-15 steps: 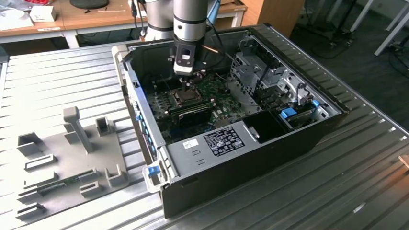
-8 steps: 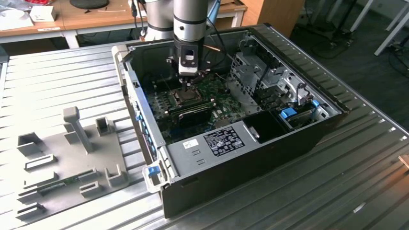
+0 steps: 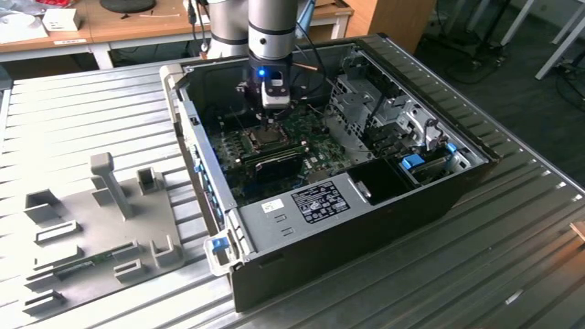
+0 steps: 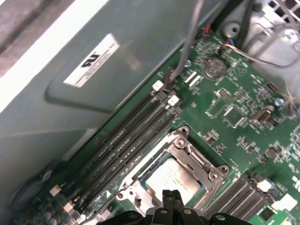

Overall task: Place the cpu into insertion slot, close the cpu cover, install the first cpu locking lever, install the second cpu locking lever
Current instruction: 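Close the cpu cover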

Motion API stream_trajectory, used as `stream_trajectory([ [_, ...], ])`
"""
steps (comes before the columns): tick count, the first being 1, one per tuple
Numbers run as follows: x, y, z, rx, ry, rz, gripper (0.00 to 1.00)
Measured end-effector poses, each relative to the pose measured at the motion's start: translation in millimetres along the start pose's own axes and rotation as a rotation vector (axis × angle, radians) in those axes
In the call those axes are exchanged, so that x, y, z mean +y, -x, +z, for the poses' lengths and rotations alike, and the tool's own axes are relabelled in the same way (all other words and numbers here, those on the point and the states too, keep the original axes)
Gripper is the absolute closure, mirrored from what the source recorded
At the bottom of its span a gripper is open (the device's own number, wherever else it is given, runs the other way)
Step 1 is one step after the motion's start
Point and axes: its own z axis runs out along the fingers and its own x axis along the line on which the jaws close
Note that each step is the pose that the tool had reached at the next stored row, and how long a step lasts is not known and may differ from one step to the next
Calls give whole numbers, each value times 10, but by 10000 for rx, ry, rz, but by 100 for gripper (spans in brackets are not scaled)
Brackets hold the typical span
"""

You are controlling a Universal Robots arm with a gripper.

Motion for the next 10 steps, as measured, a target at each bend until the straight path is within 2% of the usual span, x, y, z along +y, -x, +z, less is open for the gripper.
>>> stream_trajectory([
  [3,0,0,0,5,0,-243,90],
  [10,0,0,0,6,0,-269,90],
])
